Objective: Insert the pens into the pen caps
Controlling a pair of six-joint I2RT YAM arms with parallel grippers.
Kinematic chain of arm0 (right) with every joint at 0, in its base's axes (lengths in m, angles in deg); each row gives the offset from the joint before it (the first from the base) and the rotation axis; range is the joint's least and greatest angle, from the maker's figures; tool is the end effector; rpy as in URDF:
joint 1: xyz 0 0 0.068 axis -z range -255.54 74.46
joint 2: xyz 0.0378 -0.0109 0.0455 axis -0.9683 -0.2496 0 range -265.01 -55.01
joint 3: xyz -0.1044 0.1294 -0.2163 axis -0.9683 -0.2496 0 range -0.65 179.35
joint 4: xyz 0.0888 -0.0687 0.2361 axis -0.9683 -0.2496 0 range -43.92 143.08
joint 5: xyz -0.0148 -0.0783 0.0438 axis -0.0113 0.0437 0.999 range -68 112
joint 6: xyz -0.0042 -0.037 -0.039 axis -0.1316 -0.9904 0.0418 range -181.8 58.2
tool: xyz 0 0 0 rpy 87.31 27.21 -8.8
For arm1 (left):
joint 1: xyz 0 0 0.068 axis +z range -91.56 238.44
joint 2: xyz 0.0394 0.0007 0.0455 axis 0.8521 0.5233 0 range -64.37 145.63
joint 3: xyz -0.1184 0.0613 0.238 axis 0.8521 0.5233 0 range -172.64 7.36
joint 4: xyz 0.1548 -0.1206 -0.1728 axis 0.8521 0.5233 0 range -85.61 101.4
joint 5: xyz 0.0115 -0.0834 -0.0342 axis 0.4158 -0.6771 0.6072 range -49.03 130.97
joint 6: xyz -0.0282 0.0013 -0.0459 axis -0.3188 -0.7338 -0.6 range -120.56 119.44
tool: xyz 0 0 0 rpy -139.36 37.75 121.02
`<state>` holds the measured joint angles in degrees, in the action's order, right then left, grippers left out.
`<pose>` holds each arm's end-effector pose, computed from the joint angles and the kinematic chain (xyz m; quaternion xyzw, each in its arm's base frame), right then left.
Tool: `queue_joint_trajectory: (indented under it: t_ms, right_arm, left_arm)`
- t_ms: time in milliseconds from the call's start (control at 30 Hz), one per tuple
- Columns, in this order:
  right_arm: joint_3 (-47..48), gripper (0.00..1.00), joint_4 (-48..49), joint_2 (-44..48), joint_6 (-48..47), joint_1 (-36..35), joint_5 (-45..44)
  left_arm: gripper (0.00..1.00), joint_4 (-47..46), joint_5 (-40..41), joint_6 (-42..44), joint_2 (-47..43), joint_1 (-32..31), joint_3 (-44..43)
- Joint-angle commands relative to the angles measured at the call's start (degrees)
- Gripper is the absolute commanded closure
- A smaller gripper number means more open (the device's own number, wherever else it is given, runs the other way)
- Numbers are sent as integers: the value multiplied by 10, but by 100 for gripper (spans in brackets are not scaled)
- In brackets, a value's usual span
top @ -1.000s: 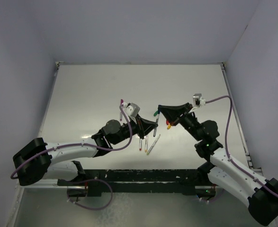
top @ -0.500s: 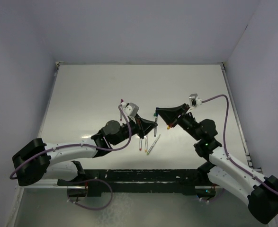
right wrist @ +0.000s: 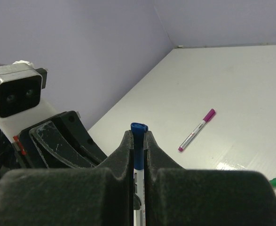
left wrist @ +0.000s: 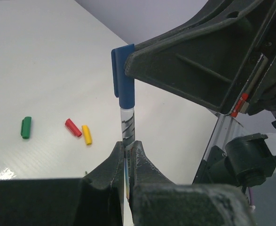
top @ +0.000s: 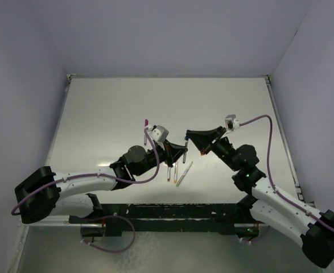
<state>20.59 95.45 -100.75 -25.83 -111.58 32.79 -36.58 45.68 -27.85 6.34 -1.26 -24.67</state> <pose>0.1474 0.1156 0.2889 -0.0763 0.5860 0.5178 0.6186 0.1392 -0.2325 0.2608 0.1647 0.6730 -0.4753 0.5423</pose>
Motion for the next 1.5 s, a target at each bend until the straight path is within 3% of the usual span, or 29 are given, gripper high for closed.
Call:
queue_joint_trajectory:
  t_ms: [0, 533, 800, 933, 1067, 1200, 1333, 1467]
  right_arm:
    - [-17, 100, -126, -23, -21, -36, 27]
    - [-9, 100, -157, -42, -36, -68, -17]
    - [85, 99, -190, -64, -55, -68, -97]
    - [158, 74, -211, -79, -85, -67, -138]
    - [211, 55, -224, -75, -103, -68, -176]
    - [233, 40, -234, -52, -113, -68, -192]
    - [228, 13, -266, -20, -123, -67, -222]
    - [208, 5, -305, 8, -118, -67, -285]
  left_arm:
    - [100, -155, 57, 37, -38, 15, -66]
    - [100, -160, 58, 38, -46, 38, -70]
    - [100, -37, 55, 20, -38, 38, -59]
    - [100, 56, 64, -5, -30, 39, -41]
    - [100, 133, 85, -16, 3, 38, -36]
    - [100, 184, 118, -21, 36, 38, -38]
    - [100, 249, 172, -15, 64, 42, -77]
    - [100, 300, 171, -15, 97, 80, -120]
